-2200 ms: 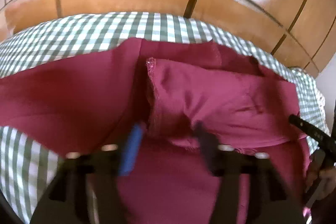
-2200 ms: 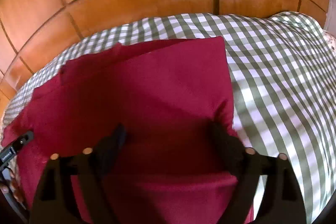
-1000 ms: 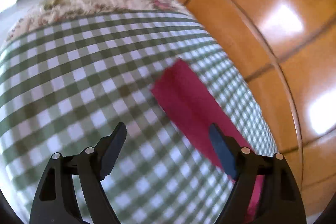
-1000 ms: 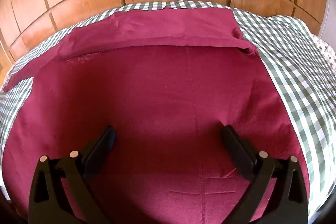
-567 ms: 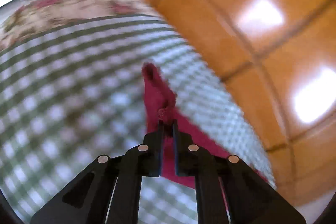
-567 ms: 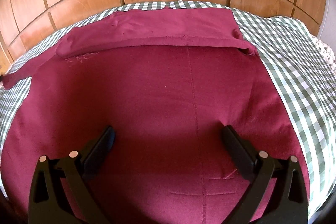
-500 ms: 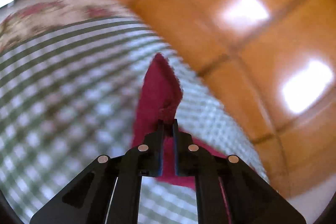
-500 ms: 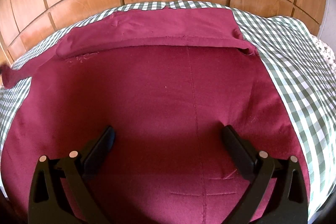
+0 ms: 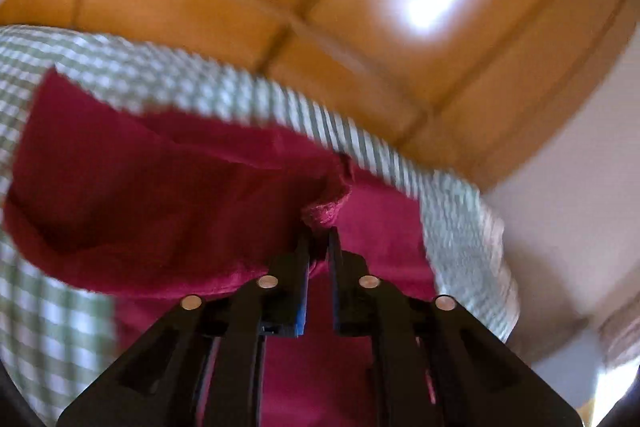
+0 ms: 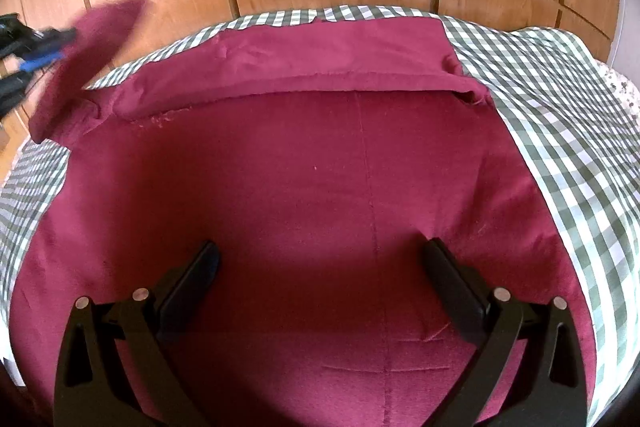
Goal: Fold small clothes
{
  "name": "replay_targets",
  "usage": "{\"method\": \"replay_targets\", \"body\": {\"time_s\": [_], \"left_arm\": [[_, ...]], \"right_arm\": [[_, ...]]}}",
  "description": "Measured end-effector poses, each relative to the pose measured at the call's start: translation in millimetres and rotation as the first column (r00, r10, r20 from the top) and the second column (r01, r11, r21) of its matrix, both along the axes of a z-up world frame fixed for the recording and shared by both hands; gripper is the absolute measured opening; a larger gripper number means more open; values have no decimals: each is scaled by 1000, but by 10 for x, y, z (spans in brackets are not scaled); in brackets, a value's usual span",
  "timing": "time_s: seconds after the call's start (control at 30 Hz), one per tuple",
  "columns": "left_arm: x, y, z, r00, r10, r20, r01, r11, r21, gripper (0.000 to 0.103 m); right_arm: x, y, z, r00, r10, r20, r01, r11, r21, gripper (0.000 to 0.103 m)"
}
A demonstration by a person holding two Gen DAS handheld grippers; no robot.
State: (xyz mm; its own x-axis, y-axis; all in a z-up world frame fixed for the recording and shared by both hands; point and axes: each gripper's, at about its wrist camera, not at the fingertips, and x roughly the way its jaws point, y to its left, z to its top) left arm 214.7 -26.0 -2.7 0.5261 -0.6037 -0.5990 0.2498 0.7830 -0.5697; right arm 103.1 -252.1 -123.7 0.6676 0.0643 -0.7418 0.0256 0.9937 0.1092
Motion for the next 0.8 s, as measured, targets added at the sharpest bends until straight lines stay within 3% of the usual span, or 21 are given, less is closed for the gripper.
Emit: {"method": "replay_targets", "body": {"time_s": [0.07, 0.1, 0.2, 0.3, 0.37, 0.47, 0.5, 0.6, 0.7, 0.77, 0.8], "left_arm": [[-90, -188, -88, 999, -42, -8, 42, 999, 33, 58], [-183, -233, -103, 999, -41, 7, 40, 998, 53, 62], [-377, -185, -158, 999, -40, 27, 37, 993, 116, 62], [-555, 86, -192, 998, 19, 63, -31, 980, 198, 62], [-703, 311, -228, 993, 95, 76, -110, 965, 237, 62], [-799, 741, -366, 973, 229, 40, -232, 940, 251, 62], [-811, 843, -406, 965, 261, 25, -259, 933, 251, 62], [-884, 1092, -503, 945, 328, -8, -315, 914, 257, 63], [-952, 1230, -513, 936, 353, -3, -339, 901, 270, 68], [-974, 1295, -500, 934, 358, 6, -345, 896, 278, 69], [-982, 1327, -507, 932, 362, 10, -350, 893, 284, 69]], "right_arm": [[-8, -7, 0, 1000, 1, 5, -1, 1000, 8, 101], [-13, -7, -1, 1000, 1, 8, -1, 1000, 11, 101], [-7, -8, 5, 1000, 2, 4, -2, 1000, 14, 101], [26, 41, 99, 999, 27, -42, -26, 1000, 13, 101], [63, 36, 258, 998, 52, -39, -45, 987, 156, 98], [239, 208, 437, 994, 103, -22, -94, 959, 266, 94], [317, 297, 461, 992, 124, -23, -112, 954, 278, 86], [706, 691, 432, 983, 174, -57, -155, 956, 248, 77], [1074, 905, 193, 975, 154, -159, -108, 959, 261, 74], [1193, 1132, 234, 980, 148, -134, -131, 983, 133, 54], [1222, 1215, 284, 976, 168, -138, -156, 983, 92, 24]]}}
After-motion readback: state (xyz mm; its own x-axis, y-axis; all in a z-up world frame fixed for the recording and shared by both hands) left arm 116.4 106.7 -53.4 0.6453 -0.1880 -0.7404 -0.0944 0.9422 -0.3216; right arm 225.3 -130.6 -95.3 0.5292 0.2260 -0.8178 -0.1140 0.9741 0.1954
